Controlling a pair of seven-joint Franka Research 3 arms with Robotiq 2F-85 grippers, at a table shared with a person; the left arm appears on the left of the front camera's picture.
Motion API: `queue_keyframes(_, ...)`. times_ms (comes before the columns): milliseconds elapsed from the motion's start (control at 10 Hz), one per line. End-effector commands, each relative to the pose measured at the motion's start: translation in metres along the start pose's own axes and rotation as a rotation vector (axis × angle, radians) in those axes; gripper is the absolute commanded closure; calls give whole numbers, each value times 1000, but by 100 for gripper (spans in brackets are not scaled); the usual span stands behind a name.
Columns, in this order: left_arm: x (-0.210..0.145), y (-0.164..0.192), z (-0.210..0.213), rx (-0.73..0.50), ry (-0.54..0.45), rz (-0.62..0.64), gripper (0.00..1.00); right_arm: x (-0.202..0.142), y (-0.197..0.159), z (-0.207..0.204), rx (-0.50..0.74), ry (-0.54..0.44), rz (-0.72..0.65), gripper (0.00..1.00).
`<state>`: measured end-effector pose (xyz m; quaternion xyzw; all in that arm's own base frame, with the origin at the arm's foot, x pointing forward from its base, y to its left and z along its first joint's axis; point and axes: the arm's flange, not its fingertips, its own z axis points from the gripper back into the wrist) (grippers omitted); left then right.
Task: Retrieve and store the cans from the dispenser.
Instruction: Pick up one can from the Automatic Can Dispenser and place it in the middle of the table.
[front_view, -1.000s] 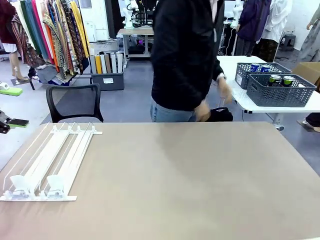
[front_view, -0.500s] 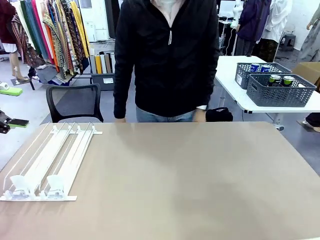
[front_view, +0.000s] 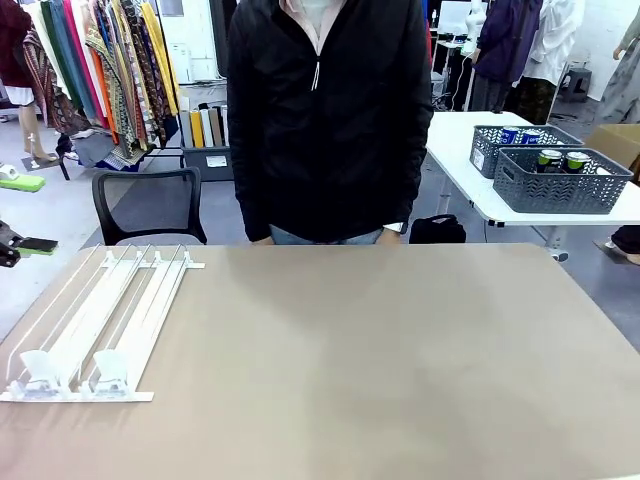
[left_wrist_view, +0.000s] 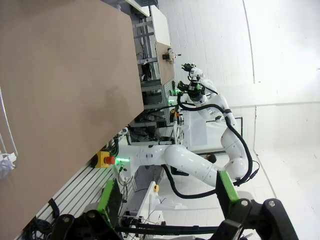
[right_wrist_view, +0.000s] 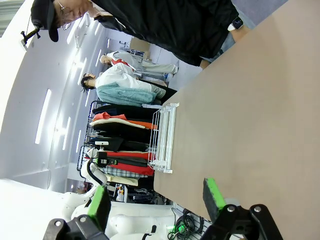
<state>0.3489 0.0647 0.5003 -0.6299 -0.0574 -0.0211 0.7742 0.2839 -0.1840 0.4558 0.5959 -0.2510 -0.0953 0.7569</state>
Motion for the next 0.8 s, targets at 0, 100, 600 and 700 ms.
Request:
queue_keyframes(0, 0, -3, 0, -15, -10, 0, 0, 4, 3, -1, 26, -16, 11, 0)
queue_keyframes(100, 0, -3, 0, -15, -10, 0, 0, 4, 3, -1, 26, -16, 11, 0)
queue_keyframes(600, 0, -3, 0, -15, -10, 0, 0, 4, 3, -1, 26, -16, 11, 0)
queue_keyframes(700, 0, -3, 0, -15, -10, 0, 0, 4, 3, -1, 26, -16, 11, 0)
